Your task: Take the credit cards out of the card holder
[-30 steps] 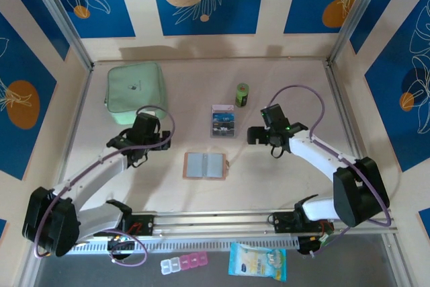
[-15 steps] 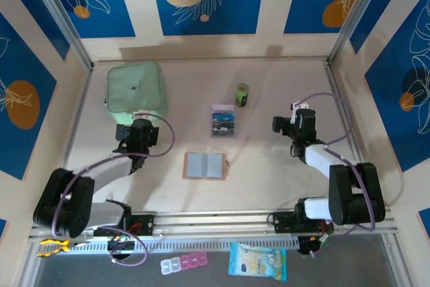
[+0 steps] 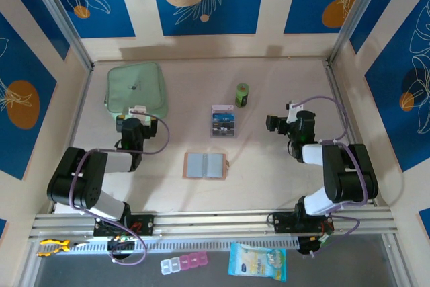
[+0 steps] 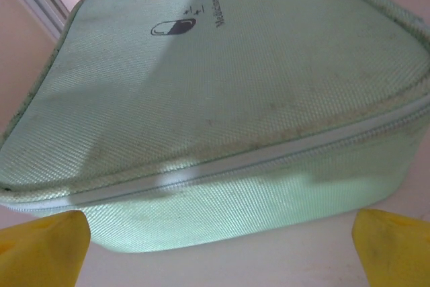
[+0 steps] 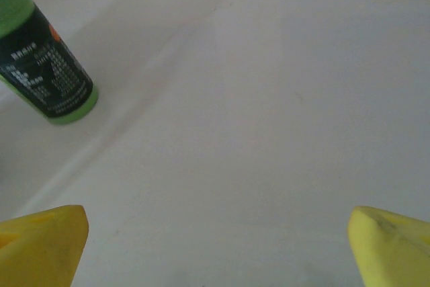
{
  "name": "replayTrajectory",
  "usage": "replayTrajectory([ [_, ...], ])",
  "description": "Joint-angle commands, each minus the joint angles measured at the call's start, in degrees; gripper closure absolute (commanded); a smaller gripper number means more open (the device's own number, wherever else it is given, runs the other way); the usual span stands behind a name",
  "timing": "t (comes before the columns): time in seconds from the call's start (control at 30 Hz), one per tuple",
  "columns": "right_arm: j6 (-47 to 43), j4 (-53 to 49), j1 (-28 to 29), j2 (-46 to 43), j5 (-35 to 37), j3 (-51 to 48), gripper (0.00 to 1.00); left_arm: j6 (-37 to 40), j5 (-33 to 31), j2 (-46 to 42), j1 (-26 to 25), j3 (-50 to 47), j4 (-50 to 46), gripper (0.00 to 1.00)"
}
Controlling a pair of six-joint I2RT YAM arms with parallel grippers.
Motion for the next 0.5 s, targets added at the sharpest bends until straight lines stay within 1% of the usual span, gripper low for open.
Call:
replayTrajectory([
  [0.0,0.04,7.04,-0.52,0.84,-2.46,-0.91,0.01,-1.59,6.87,0.59,1.82,0.61,1.65,0.01],
  [0.1,-0.20,7.98,-0.29,0.94,-1.71,-1.26,0.01,-3.50,11.92,1.16,4.36,1.25,0.29,0.01],
  [0.13,-0.14,7.37,-0.22,0.70,-1.61,-1.15,0.01,-3.65,14.01,2.38,5.22,-0.14,3.73,0.01],
  [0.17,-0.13,7.63,-0.30,0.81,-1.70,-1.22,0.01,-3.04,14.12,4.31,5.38,-1.74,9.87,0.01],
  [0.23,-0.11,7.55,-0.28,0.74,-1.77,-1.20,0.01,-3.16,15.09,2.49,5.38,-1.06,4.69,0.01],
  [0.3,-0.04,7.52,-0.34,0.65,-1.83,-1.19,0.01,-3.03,15.24,3.50,5.46,-1.15,6.71,0.00],
  [0.47,0.01,7.59,-0.36,0.78,-1.82,-1.17,0.01,-2.95,14.97,3.43,5.32,-1.41,7.20,0.00],
])
